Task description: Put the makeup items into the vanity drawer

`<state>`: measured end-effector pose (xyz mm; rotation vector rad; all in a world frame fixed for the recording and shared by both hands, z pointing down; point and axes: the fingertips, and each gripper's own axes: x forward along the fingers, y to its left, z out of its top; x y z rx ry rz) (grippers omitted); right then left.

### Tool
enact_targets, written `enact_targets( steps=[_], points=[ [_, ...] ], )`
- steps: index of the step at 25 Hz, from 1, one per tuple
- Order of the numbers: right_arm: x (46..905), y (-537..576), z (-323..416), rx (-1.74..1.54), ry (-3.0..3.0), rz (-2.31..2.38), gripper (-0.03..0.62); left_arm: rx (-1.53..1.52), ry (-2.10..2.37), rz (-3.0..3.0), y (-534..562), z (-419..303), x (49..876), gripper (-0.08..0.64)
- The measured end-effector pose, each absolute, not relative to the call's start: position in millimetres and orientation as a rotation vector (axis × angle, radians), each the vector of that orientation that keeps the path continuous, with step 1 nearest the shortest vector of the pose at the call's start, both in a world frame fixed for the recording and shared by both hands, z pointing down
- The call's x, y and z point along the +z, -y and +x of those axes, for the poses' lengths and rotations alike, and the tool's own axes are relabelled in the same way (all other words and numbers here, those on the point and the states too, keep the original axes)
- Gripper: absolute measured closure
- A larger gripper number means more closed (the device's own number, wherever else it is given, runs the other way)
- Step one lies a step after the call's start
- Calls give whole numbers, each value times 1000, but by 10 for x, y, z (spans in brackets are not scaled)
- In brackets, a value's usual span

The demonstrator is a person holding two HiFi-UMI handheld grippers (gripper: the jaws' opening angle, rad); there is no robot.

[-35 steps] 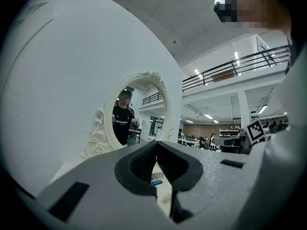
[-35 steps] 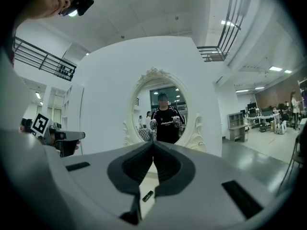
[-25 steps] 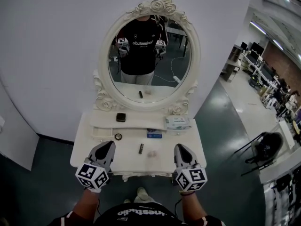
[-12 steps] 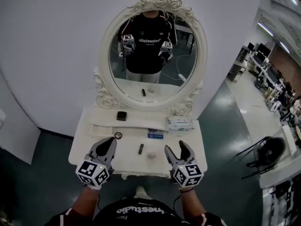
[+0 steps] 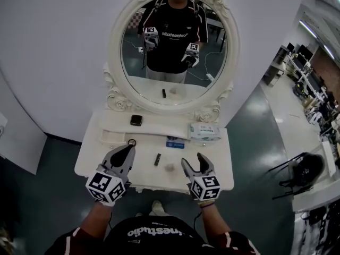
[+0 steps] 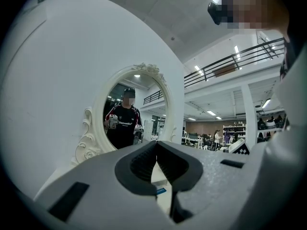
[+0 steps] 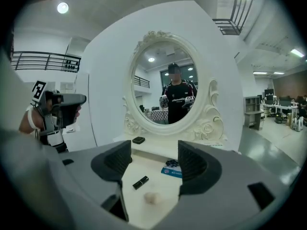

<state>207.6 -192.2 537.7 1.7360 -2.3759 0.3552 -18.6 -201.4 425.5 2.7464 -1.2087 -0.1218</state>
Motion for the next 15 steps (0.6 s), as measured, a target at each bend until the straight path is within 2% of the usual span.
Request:
enact_targets(
  steps=[15],
  points=[
    [6519, 2276, 2095, 484, 2304, 1493, 295, -57, 1266, 2728, 2118, 81, 4447, 554]
  ],
)
